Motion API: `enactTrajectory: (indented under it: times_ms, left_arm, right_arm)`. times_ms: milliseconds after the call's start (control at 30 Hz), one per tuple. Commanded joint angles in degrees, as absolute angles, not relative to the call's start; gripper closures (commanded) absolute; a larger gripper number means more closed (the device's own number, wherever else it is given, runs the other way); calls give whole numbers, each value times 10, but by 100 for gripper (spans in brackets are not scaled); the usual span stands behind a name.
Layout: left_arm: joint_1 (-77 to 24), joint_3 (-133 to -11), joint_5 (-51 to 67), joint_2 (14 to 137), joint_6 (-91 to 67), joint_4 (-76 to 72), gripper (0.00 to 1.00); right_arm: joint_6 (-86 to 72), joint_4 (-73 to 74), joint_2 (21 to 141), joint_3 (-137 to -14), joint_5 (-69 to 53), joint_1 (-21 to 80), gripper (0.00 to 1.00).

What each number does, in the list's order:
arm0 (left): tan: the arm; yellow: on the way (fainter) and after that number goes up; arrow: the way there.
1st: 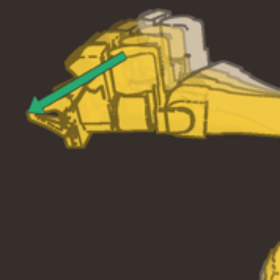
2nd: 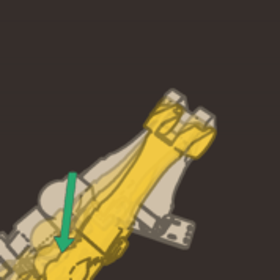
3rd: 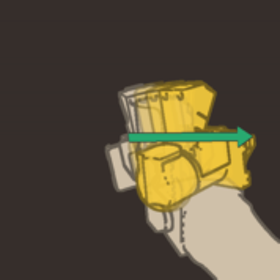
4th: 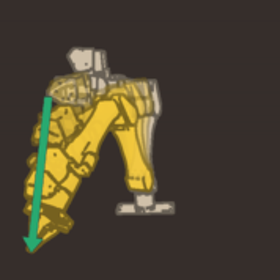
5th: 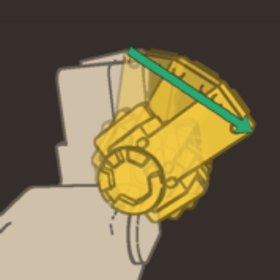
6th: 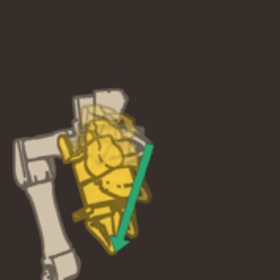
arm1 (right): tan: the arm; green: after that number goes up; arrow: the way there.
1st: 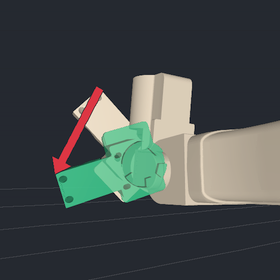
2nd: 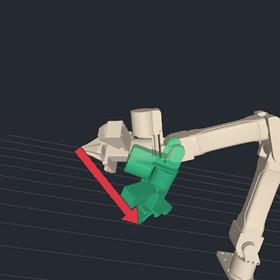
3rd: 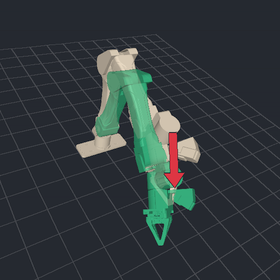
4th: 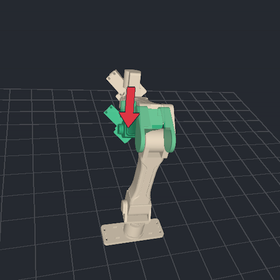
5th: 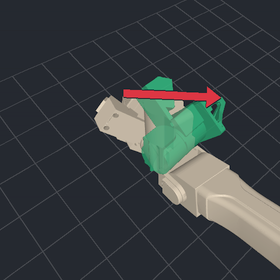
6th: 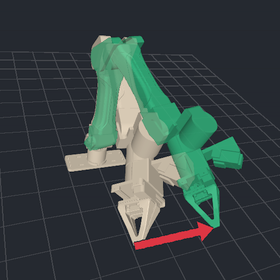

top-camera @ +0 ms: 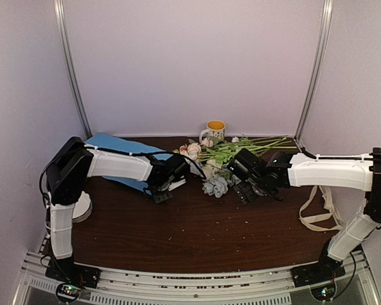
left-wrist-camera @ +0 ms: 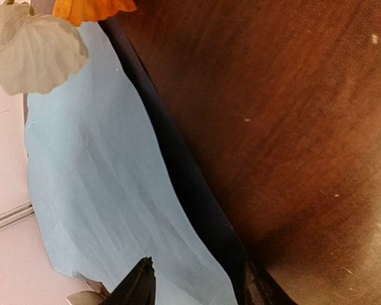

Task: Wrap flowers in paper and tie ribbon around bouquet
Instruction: Pick up the folded wrapping paper from the center of the board.

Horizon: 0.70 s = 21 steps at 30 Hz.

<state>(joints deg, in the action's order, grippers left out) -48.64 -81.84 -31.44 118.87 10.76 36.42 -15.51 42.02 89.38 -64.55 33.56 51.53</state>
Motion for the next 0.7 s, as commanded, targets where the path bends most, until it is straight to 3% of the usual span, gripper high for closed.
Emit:
enactTrajectory:
  times_ms: [0,133,467,533,600,667]
  left_arm:
    - [-486,-843,-394,1207,101,369,53]
    - [-486,-847,-435,1202,97,367,59]
    - [-442,-844,-484,1195,84,355,62]
    - [-436,-837,-483,1193,86,355,75]
    - [-434,-828,-479,1184,81,355,100]
    - [-433,-815,-474,1161,66,354,100]
  right_arm:
    - [-165,423,894,-642,358,520,4]
    - [-165,424,898,-644,354,521,4]
    - [-163,430,901,-651,354,525,4]
    - [-163,430,900,-649,355,525,4]
    - [-164,431,900,-651,355,525,4]
    - [-165,434,898,-654,354,526,4]
